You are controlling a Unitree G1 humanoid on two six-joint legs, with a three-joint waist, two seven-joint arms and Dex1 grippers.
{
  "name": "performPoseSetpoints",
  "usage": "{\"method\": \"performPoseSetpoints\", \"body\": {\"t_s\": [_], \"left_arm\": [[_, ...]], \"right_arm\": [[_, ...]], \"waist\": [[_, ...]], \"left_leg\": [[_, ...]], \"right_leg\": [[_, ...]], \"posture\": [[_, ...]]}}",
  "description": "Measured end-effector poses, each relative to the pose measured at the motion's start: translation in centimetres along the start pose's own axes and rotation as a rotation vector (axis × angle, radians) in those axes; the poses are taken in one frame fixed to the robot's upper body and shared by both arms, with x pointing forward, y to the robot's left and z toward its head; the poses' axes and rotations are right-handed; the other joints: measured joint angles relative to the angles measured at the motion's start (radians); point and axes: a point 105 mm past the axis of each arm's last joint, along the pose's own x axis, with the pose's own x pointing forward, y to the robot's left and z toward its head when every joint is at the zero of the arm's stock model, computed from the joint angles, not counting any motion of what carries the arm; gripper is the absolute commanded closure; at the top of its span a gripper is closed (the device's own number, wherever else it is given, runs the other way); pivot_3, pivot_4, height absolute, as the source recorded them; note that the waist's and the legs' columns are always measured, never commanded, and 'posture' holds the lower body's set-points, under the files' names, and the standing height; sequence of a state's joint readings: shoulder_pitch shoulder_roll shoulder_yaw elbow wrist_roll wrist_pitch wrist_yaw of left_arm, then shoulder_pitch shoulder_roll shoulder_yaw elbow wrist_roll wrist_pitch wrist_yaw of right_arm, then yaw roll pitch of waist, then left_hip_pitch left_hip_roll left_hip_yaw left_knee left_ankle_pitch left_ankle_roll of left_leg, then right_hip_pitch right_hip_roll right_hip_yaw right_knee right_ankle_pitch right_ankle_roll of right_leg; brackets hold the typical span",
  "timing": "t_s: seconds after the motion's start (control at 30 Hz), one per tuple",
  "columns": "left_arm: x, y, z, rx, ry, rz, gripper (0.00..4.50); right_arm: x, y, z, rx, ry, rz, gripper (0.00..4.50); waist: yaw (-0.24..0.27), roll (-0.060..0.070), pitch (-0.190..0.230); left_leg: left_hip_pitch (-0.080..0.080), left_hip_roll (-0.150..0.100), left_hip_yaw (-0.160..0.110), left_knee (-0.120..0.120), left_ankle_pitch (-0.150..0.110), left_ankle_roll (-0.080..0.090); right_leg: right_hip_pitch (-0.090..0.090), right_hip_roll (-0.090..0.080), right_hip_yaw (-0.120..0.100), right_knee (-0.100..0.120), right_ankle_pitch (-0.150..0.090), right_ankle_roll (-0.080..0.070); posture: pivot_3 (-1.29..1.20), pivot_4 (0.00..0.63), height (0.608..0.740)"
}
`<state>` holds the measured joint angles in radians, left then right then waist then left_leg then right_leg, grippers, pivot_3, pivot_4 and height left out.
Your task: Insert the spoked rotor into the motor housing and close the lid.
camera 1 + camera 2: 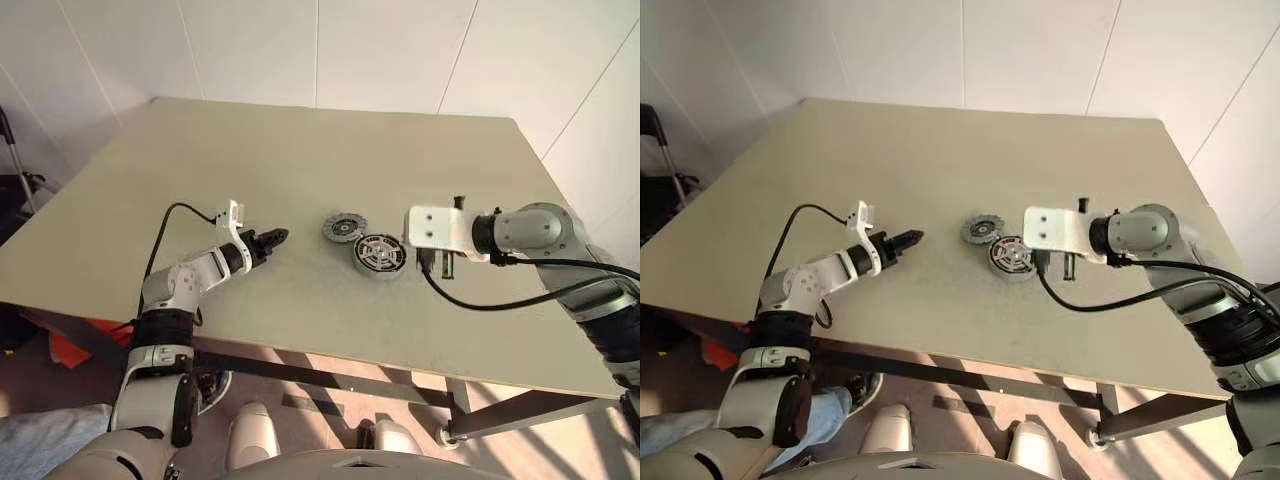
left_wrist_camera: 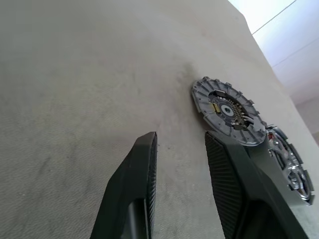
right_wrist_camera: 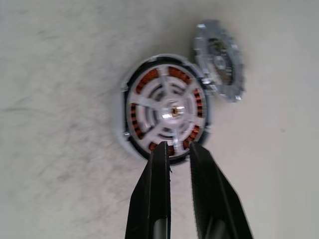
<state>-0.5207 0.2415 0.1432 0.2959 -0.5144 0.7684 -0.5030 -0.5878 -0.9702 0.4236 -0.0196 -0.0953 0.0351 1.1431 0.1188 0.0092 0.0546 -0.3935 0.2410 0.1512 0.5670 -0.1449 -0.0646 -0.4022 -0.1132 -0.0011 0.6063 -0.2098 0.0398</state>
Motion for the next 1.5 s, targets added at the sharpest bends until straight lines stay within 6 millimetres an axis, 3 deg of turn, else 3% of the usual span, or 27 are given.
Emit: {"method": "performPoseSetpoints", "body": {"t_s": [0.07,0.2,0.33,0.53,0.9,1.0,1.13,1.2,1.5], "left_arm": [[-0.1,-0.3,-0.1,0.068,-0.006,0.006,2.87],[-0.8,-0.2,-1.0,0.071,-0.026,0.034,2.87],[-1.6,0.1,-2.2,0.047,-0.033,0.071,2.87],[-2.3,0.6,-2.2,0.039,-0.051,0.114,2.87],[-2.0,0.5,-2.3,0.028,-0.055,0.124,2.87],[-2.0,0.5,-2.3,0.028,-0.055,0.127,2.87],[-2.0,0.6,-2.3,0.026,-0.054,0.134,2.87],[-2.1,0.9,-2.2,0.024,-0.057,0.146,2.87],[-2.2,1.1,-2.3,0.014,-0.059,0.158,2.87]], "right_arm": [[0.7,-0.3,-0.5,-0.083,0.021,0.041,2.28],[1.7,-0.7,-0.9,-0.158,0.017,0.089,2.28],[2.5,0.1,-1.7,-0.162,0.018,0.145,2.28],[2.9,1.2,-1.7,-0.155,0.000,0.196,2.28],[4.4,0.8,-1.3,-0.089,-0.010,0.168,2.28],[5.0,0.6,-1.3,-0.050,-0.019,0.159,2.82],[4.8,0.3,-1.3,-0.033,-0.017,0.149,4.09],[4.8,0.4,-1.3,-0.032,-0.016,0.167,4.48],[5.5,0.2,-1.1,0.013,-0.019,0.150,4.48]], "waist": [[-0.005,0.000,0.000],[-0.014,0.000,0.000],[-0.016,0.000,0.000],[-0.022,0.000,0.000],[-0.031,-0.003,-0.002],[-0.043,-0.004,-0.003],[-0.046,-0.004,-0.003],[-0.047,-0.007,-0.005],[-0.055,-0.008,-0.005]], "left_leg": [[-0.003,0.000,0.000,0.005,-0.001,0.002],[-0.006,-0.001,0.000,0.012,-0.004,0.006],[-0.008,-0.001,0.000,0.014,-0.004,0.007],[-0.006,0.000,0.000,0.014,-0.004,0.007],[0.004,0.001,0.000,0.014,-0.003,0.006],[0.009,0.001,0.000,0.014,-0.003,0.006],[0.008,0.001,0.000,0.014,-0.003,0.006],[0.009,0.001,-0.001,0.014,-0.003,0.006],[0.010,0.001,0.000,0.013,-0.004,0.006]], "right_leg": [[-0.001,-0.001,0.000,0.002,0.000,0.000],[0.000,-0.003,0.000,0.003,0.001,-0.001],[0.000,-0.003,-0.001,0.003,0.002,-0.002],[0.000,-0.003,-0.001,0.004,0.002,-0.002],[0.006,-0.002,0.000,0.007,0.002,-0.003],[0.010,-0.002,0.000,0.007,0.002,-0.003],[0.011,-0.002,0.000,0.007,0.002,-0.003],[0.011,-0.002,0.000,0.006,0.002,-0.003],[0.011,-0.001,0.000,0.005,0.002,-0.002]], "posture": [[0.00,0.000,0.740],[0.00,0.000,0.740],[0.00,0.000,0.740],[0.00,0.000,0.740],[0.00,0.000,0.740],[0.00,0.000,0.740],[0.00,0.000,0.740],[0.00,0.000,0.740],[0.00,0.000,0.740]]}}
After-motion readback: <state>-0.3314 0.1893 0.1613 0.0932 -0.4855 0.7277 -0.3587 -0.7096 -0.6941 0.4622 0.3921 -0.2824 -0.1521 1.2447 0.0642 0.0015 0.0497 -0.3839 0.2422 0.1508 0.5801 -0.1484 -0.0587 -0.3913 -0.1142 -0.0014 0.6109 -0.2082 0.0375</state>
